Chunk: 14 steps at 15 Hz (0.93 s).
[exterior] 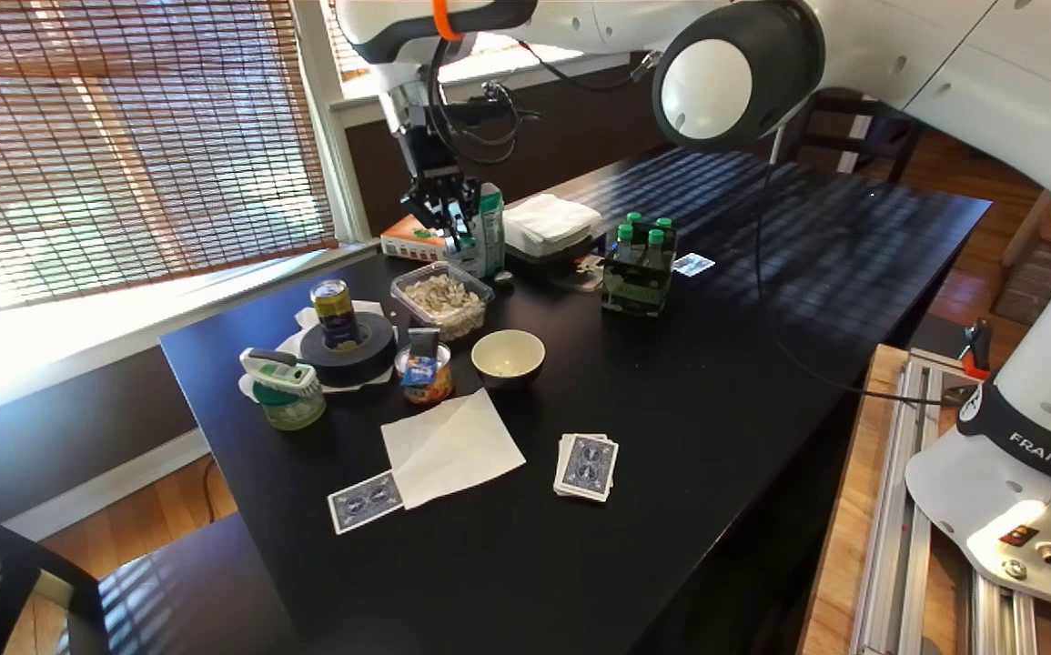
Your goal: Use the green spoon to remove some contents from the clear container then place them back in the container.
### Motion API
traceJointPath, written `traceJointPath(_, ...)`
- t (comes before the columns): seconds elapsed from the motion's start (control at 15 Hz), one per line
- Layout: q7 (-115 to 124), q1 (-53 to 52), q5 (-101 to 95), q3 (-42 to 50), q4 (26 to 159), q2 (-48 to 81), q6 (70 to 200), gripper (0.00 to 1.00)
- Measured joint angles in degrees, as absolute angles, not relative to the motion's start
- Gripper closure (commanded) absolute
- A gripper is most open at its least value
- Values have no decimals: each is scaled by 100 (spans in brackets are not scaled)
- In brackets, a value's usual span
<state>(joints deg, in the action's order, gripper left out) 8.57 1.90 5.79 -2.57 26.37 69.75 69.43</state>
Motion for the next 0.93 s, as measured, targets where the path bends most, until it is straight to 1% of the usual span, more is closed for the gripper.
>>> traceJointPath(0.4, 1416, 304, 805, -332, 2616, 7319, 6697, 94)
traceJointPath(0.93, 1356, 738, 787, -200, 2595, 7105, 6700, 94)
